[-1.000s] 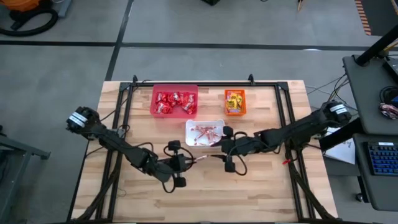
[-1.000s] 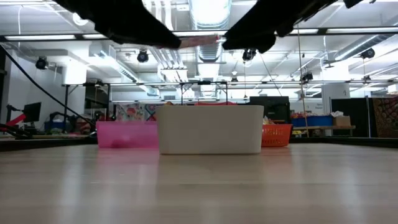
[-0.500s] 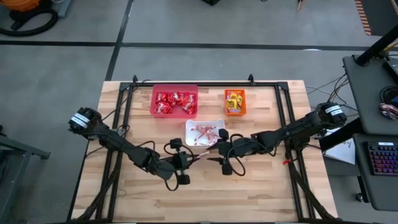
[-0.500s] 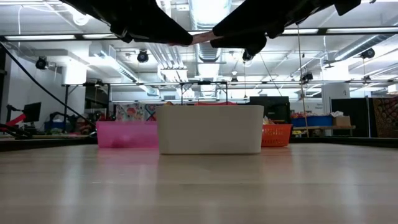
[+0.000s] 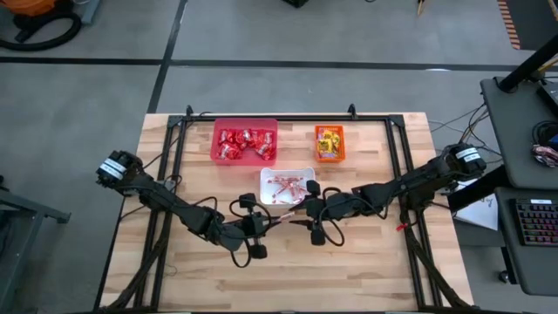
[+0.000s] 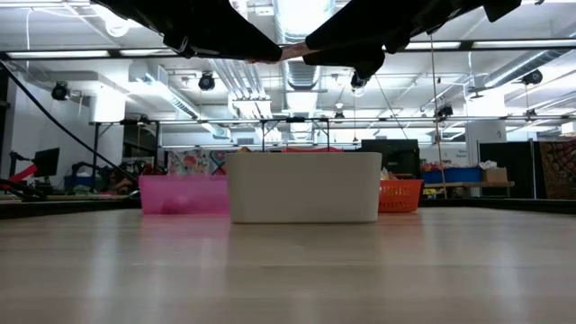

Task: Sort candy
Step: Put the white candy into the white bin

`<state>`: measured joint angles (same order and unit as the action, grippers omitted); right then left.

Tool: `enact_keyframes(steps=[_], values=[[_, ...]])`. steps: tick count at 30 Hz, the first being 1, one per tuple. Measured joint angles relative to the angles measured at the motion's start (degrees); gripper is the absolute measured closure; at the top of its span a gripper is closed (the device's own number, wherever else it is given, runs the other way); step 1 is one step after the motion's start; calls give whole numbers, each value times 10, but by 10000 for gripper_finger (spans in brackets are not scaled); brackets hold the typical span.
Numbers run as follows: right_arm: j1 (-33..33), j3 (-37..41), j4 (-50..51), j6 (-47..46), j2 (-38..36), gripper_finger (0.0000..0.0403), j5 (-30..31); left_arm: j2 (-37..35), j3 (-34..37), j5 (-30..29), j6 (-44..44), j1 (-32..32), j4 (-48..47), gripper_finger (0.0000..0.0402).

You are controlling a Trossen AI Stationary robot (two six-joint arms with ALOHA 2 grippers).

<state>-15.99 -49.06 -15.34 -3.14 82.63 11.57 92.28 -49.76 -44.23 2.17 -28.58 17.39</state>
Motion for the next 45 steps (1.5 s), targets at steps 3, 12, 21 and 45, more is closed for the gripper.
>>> enact_keyframes(steps=[3, 12, 21, 45], values=[[0, 0, 0, 0, 0, 245, 0, 0, 0, 0, 0, 0, 0, 401], [0, 0, 0, -4, 0, 246, 0, 0, 0, 1, 0, 0, 0, 401], [0, 0, 0, 0, 0, 342, 0, 0, 0, 1, 0, 0, 0, 395], [66, -6, 97, -72, -27, 362, -1, -33, 0, -26, 3, 1, -90, 242]])
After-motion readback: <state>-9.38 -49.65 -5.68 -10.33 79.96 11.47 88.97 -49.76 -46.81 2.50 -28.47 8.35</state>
